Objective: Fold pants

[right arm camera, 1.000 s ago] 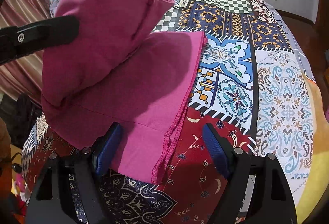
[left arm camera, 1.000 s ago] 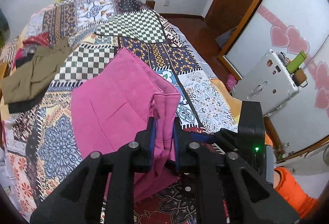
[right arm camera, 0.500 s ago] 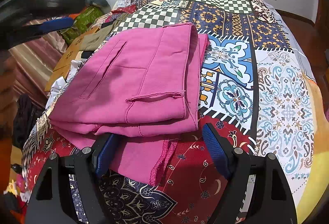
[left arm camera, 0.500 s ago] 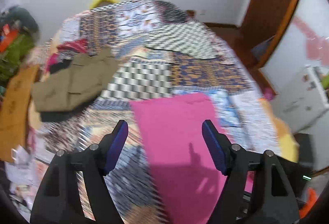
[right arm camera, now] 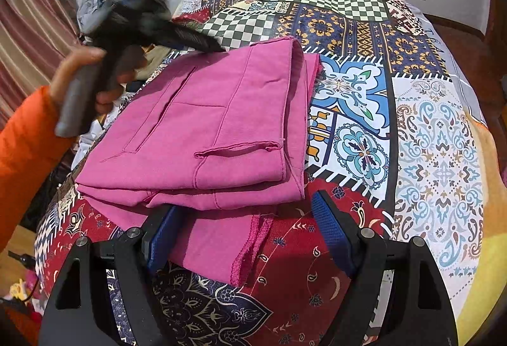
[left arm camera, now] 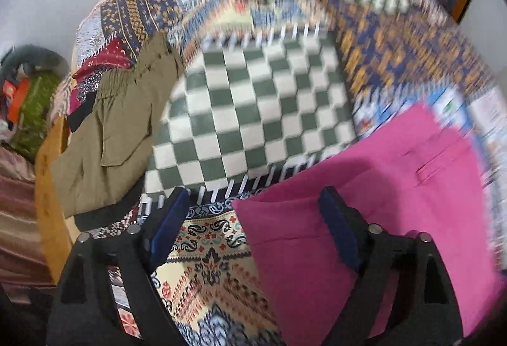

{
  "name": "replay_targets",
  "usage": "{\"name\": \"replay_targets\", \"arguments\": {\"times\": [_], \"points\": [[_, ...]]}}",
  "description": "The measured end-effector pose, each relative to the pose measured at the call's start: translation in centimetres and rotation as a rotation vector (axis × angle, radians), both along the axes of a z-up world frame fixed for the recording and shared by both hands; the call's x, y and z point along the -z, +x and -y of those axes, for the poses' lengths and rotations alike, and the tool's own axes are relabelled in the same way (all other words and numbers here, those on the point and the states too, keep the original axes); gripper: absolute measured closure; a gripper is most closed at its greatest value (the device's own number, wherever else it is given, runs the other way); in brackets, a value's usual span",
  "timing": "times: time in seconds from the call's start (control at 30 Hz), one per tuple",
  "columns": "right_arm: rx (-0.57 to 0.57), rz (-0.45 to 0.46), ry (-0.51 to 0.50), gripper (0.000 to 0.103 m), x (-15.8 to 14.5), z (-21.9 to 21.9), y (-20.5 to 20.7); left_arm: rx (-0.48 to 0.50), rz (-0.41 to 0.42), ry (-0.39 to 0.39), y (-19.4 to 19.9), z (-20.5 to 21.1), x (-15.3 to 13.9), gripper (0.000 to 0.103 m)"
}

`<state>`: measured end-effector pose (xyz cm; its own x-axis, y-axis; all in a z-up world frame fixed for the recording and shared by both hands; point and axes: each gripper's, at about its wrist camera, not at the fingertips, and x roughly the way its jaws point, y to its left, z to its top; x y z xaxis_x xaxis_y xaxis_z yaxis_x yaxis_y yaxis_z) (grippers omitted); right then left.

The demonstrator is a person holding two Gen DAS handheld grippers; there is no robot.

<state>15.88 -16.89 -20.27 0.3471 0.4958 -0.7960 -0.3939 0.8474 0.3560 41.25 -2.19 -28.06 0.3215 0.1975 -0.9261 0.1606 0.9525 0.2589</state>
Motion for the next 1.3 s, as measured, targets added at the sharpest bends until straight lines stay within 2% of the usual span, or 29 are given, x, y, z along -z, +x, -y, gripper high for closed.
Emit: {"name": "replay_targets", "arguments": {"times": [0.1,0.37,0.6,0.83,0.9,1.03,1.13,1.2,1.27,1.3], "points": [[0.012,-0.008,0.005,0.024,-0.1,0.3,0.0,0.010,0.053,0.024,-1.0,-0.5,0.1,0.006],[0.078,-0.010,-0.014,0.025,-0.8,2.4,-0.4,-0.020,0.081,0.054,-5.6,-4.2,-2.2,0.006],[0.144,0.031,-0.032,0.025,-2.5,4.3,-1.4,-0.107,0.064,-0.072,-11.9,-9.0,-4.2,0.006],[0.151,0.090,-0.010,0.025,-4.6,3.5,-2.6,-0.128,0.072,-0.176,-18.8,-10.7,-4.9,0.006],[0.134,0.098,-0.008,0.025,-4.7,2.8,-2.8,-0.118,0.090,-0.176,-20.4,-10.7,-5.4,0.006],[0.102,0.096,0.010,0.025,-4.7,1.3,-2.7,-0.119,0.151,-0.127,-21.9,-10.8,-6.6,0.006],[0.071,0.085,0.038,0.027,-4.4,0.0,-2.2,-0.128,0.141,-0.144,-21.8,-11.5,-6.4,0.006],[0.061,0.068,0.032,0.037,-3.6,-0.8,-1.6,-0.146,0.127,-0.146,-21.6,-11.8,-5.5,0.006],[0.046,0.039,0.013,0.055,-2.7,-1.4,-1.2,-0.165,0.138,-0.163,-21.7,-12.3,-4.8,0.004],[0.034,0.019,0.011,0.058,-2.0,-1.7,-1.0,-0.173,0.143,-0.171,-21.9,-12.5,-4.7,0.004]]}}
